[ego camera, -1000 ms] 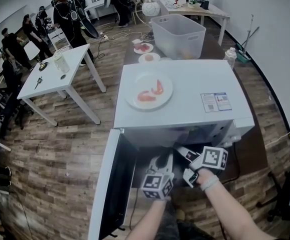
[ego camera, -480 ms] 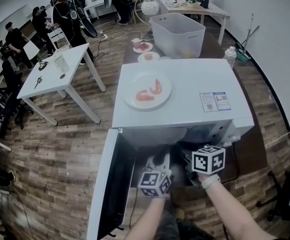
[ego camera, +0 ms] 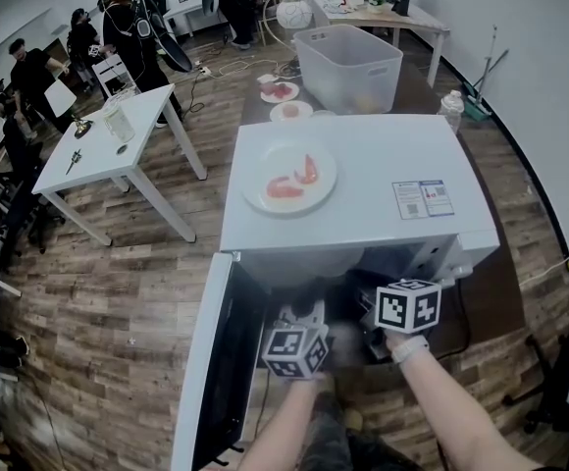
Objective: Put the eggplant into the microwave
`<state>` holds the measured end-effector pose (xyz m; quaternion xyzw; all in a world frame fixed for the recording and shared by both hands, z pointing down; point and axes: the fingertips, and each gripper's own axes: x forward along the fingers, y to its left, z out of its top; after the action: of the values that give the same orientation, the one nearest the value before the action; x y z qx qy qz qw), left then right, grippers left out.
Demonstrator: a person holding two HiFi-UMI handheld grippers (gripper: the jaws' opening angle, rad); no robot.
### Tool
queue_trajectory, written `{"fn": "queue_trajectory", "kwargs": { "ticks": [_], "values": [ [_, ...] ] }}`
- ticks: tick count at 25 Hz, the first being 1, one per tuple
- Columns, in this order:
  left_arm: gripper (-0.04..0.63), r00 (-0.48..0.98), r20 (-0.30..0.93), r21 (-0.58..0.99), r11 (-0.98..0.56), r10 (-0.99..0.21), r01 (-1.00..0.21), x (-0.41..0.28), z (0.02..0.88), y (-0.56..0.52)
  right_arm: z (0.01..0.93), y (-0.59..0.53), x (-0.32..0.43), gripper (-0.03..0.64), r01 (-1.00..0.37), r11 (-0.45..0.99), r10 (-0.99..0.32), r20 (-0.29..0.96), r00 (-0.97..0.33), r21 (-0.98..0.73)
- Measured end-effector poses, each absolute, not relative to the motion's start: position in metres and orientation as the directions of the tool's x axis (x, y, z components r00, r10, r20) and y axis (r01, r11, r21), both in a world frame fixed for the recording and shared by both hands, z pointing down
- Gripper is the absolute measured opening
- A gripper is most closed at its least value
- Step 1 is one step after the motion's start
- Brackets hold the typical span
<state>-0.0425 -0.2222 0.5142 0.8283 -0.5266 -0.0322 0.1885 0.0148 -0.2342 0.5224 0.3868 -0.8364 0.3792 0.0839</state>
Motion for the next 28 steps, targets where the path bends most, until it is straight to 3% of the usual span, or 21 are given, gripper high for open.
{"fn": "queue_trajectory", "kwargs": {
  "ticks": [28],
  "values": [
    [0.002,0.433,0.166,0.385,-0.346,-0.886,-0.856,-0.05,0.512,-0.25,0.519,-0.261,0.012,0.002,-0.714,0.363,-0.611,0.426,-0.667,-0.598]
  ]
}}
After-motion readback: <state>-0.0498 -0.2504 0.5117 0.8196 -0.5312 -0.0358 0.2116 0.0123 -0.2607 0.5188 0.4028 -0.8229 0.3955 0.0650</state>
